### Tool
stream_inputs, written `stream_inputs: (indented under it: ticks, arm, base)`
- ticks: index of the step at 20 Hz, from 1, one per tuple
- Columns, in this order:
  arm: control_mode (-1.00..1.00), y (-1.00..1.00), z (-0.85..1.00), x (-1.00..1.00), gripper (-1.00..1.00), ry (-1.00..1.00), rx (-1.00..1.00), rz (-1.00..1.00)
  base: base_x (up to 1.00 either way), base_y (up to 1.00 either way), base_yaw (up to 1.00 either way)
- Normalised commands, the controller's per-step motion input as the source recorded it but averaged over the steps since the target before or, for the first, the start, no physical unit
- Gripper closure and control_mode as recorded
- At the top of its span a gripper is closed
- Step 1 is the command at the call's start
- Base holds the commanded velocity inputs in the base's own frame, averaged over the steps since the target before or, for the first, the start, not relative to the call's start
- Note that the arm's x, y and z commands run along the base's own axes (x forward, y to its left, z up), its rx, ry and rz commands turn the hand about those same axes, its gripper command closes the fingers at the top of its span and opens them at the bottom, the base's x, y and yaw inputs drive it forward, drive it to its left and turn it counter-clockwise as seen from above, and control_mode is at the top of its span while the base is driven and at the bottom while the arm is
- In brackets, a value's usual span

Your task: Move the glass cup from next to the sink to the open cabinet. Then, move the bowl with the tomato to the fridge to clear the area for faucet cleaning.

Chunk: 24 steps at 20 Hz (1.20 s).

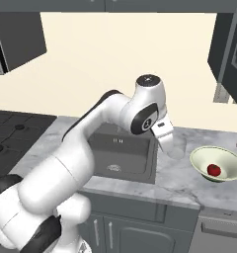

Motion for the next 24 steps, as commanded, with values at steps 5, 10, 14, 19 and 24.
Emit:
stream_inputs:
  ticks: [5, 10, 14, 19, 24]
  arm:
    - [-1.00, -0.05, -0.50, 0.82, -1.00, 0.00, 0.13, 0.00]
    - [-1.00, -0.15, -0.36, 0.26, -1.00, -0.03, 0.28, 0.00]
    - [-1.00, -0.01, -0.10, 0.16, -1.00, 0.03, 0.06, 0.00]
    - [-1.00, -0.22, -0.20, 0.40, -1.00, 0.10, 0.00, -0.05]
    - [-1.00, -0.34, -0.22, 0.21, -1.00, 0.05, 0.00, -0.06]
  base:
    - [0.00, 0.00, 0.00]
    - [0.00, 0.00, 0.00]
    - [0.00, 0.00, 0.00]
    - [0.00, 0.00, 0.00]
    - [0.00, 0.00, 0.00]
